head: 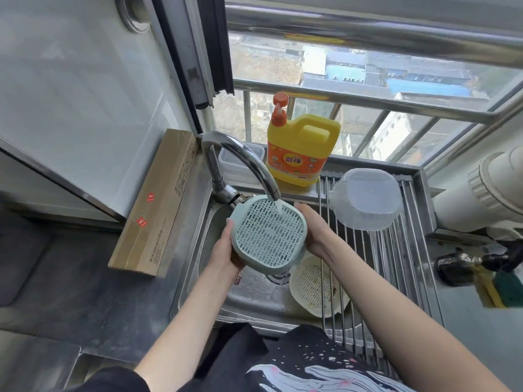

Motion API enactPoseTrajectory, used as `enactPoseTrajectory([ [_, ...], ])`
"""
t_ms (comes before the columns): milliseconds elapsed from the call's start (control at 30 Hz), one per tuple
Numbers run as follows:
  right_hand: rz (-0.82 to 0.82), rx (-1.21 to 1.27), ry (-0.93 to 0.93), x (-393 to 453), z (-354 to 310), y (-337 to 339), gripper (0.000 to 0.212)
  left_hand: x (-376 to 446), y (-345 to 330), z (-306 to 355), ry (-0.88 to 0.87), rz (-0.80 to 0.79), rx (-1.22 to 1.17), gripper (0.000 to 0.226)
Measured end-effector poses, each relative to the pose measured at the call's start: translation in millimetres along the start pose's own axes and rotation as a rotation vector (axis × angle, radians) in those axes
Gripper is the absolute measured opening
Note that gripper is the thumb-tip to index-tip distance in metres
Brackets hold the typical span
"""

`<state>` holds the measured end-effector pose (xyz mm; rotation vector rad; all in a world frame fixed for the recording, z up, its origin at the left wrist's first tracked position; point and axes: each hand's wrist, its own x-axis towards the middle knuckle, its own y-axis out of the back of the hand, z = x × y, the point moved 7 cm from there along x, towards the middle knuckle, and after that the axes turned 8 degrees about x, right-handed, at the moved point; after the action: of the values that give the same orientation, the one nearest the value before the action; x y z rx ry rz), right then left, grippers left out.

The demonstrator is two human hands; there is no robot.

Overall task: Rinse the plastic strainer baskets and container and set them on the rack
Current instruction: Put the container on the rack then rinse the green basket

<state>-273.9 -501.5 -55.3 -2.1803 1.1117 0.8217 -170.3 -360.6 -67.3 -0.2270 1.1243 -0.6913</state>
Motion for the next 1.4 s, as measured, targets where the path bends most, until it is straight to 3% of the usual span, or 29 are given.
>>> enactPoseTrajectory([
  [167,-0.204,0.275,-0.091,-16.3,2.3,2.0,0.040,-9.2,-18.5,0.1,0.109,0.022,-0.183,0.048],
  [267,-0.273,0.458,-0.071,-21.4,2.5,6.3,0.046,-11.6,-23.6,-4.2,0.150,0.059,-0.222,0.036],
  [400,-0.380,0.693,-0.005,-25.8,-9.0,-14.9,0.049,-18.1,-38.5,-14.9,0.162,0.118,-0.230,0.038],
  [533,-0.385,0.859,0.064,-31.5,-20.8,-25.3,0.049,-23.3,-39.5,-41.6,0.309,0.240,-0.231,0.029],
  [633,-0.307,0.851,0.020,-28.4,-11.4,-23.9,0.062,-24.3,-29.5,-51.4,0.326,0.309,-0.224,0.030],
  [700,-0.223,0.827,-0.020,-31.1,-7.1,-23.5,0.056,-20.4,-19.3,-52.2,0.292,0.359,-0.282,0.031],
  [800,-0.032,0.825,-0.067,-33.4,-6.0,-19.9,0.023,-16.3,-18.6,-44.8,0.216,0.224,-0.375,0.020],
  [967,0.119,0.760,-0.110,-22.3,-9.1,-21.8,0.030,-12.7,-0.1,-38.7,0.241,0.134,-0.254,0.034],
  [1100,0.104,0.593,-0.082,-22.7,-7.9,-32.1,0.044,-14.2,7.0,-27.8,0.194,0.124,-0.199,0.033],
  [1300,-0.316,0.672,-0.148,-44.0,-4.8,-55.9,0.082,-6.0,17.1,-16.3,0.074,0.156,-0.346,0.030],
  [1400,-0.229,0.569,-0.186,-43.8,12.7,-50.9,0.088,3.3,20.6,-22.7,-0.001,0.169,-0.345,0.033],
])
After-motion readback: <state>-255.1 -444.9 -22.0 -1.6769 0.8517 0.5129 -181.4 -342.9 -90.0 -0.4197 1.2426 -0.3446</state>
